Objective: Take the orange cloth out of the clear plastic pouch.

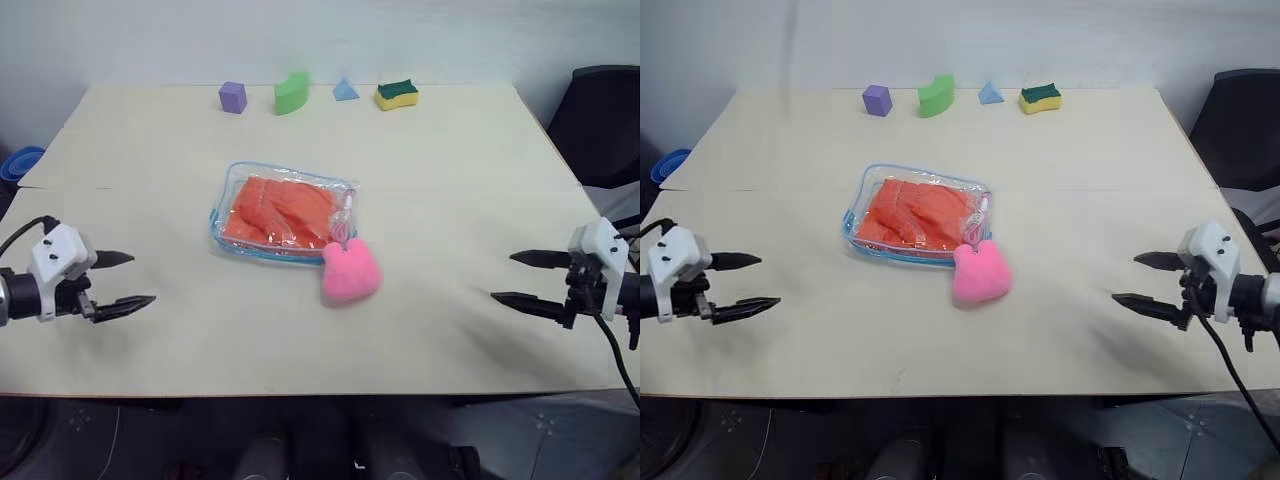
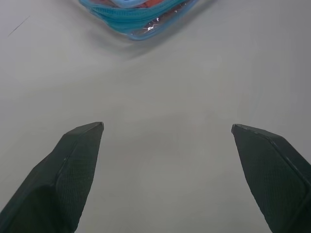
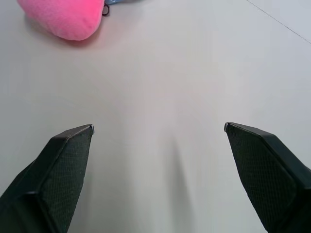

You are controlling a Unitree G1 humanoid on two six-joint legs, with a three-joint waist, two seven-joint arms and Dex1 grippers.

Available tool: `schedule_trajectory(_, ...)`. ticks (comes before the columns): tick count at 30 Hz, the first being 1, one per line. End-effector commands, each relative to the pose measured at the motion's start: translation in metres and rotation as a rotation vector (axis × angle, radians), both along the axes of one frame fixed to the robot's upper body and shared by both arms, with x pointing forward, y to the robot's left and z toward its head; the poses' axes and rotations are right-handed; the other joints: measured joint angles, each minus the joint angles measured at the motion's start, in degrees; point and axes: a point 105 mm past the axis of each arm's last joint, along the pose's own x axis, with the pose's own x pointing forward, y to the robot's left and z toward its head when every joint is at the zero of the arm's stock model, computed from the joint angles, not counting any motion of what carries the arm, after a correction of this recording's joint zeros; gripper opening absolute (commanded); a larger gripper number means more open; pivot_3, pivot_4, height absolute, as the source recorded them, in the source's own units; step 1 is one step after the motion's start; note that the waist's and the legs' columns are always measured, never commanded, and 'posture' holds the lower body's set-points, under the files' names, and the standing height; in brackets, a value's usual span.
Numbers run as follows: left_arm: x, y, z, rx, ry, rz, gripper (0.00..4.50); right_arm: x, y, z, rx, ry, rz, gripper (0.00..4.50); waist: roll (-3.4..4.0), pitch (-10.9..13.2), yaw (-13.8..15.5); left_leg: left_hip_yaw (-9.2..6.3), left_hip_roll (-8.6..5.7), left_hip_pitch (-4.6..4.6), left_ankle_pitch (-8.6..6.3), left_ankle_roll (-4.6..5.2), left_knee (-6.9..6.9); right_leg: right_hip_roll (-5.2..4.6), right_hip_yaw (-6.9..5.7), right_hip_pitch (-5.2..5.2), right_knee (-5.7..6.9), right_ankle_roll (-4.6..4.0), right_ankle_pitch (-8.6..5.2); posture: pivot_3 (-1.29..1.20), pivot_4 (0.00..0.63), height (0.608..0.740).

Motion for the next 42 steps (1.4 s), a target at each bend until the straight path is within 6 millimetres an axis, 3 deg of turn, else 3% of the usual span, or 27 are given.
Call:
schedule_trajectory(1, -0.001, 0.001, 0.012, 0.013, -0.051, -0.005, 4.49, -0.001, 0.0, 0.018, -0.005, -0.058, 0.005, 4.5, 0.0, 0.0, 0.0, 0.0, 0.0, 0.0, 0.0, 0.0, 0.0, 0.0, 0.0, 0.0, 0.0, 0.0, 0.0, 0.0, 0.15, 0.74)
schedule_trajectory(19, -0.003, -0.013, 0.014, -0.084, -0.036, 0.013, 4.49, 0.004, 0.008, 0.019, 0.026, -0.095, -0.05, 4.5, 0.0, 0.0, -0.04, 0.01, 0.0, 0.0, 0.0, 0.0, 0.01, 0.0, 0.01, 0.0, 0.0, 0.0, 0.0, 0.0, 0.15, 0.74)
schedule_trajectory(27, -0.005, -0.035, 0.021, -0.21, -0.019, -0.035, 4.49, 0.004, 0.015, 0.018, 0.022, -0.085, -0.077, 4.5, 0.0, 0.0, 0.0, 0.01, 0.0, -0.02, 0.0, 0.0, 0.02, 0.0, 0.01, 0.0, 0.0, 0.0, 0.0, 0.0, 0.15, 0.74)
schedule_trajectory(31, -0.001, -0.065, 0.041, -0.294, -0.033, -0.117, 4.49, 0.011, 0.045, 0.039, 0.092, -0.128, -0.072, 4.5, 0.0, 0.0, -0.06, 0.0, 0.0, -0.01, 0.01, -0.01, 0.07, 0.0, 0.01, 0.0, 0.09, 0.0, 0.0, 0.0, 0.15, 0.74)
schedule_trajectory(36, 0.004, -0.106, 0.062, -0.349, -0.033, -0.262, 4.49, 0.034, 0.108, 0.059, 0.231, -0.146, -0.061, 4.5, 0.0, 0.0, -0.74, -0.04, 0.0, -0.01, 0.07, -0.12, 0.12, 0.02, 0.0, -0.04, 0.2, 0.0, 0.0, 0.0, 0.15, 0.74)
schedule_trajectory(38, 0.008, -0.12, 0.066, -0.343, -0.037, -0.322, 4.49, 0.048, 0.138, 0.063, 0.287, -0.119, -0.067, 4.5, 0.0, 0.0, -1.11, -0.05, -0.01, -0.05, 0.19, -0.33, 0.11, 0.04, -0.01, -0.07, 0.21, 0.0, 0.0, 0.0, 0.15, 0.74)
schedule_trajectory(42, 0.017, -0.14, 0.064, -0.313, -0.041, -0.392, 4.49, 0.069, 0.179, 0.055, 0.29, -0.077, -0.091, 4.5, -0.01, -0.01, -1.18, 0.0, -0.01, -0.31, 0.3, -0.52, 0.12, 0.08, 0.03, -0.44, 0.58, 0.0, 0.0, 0.0, 0.15, 0.74)
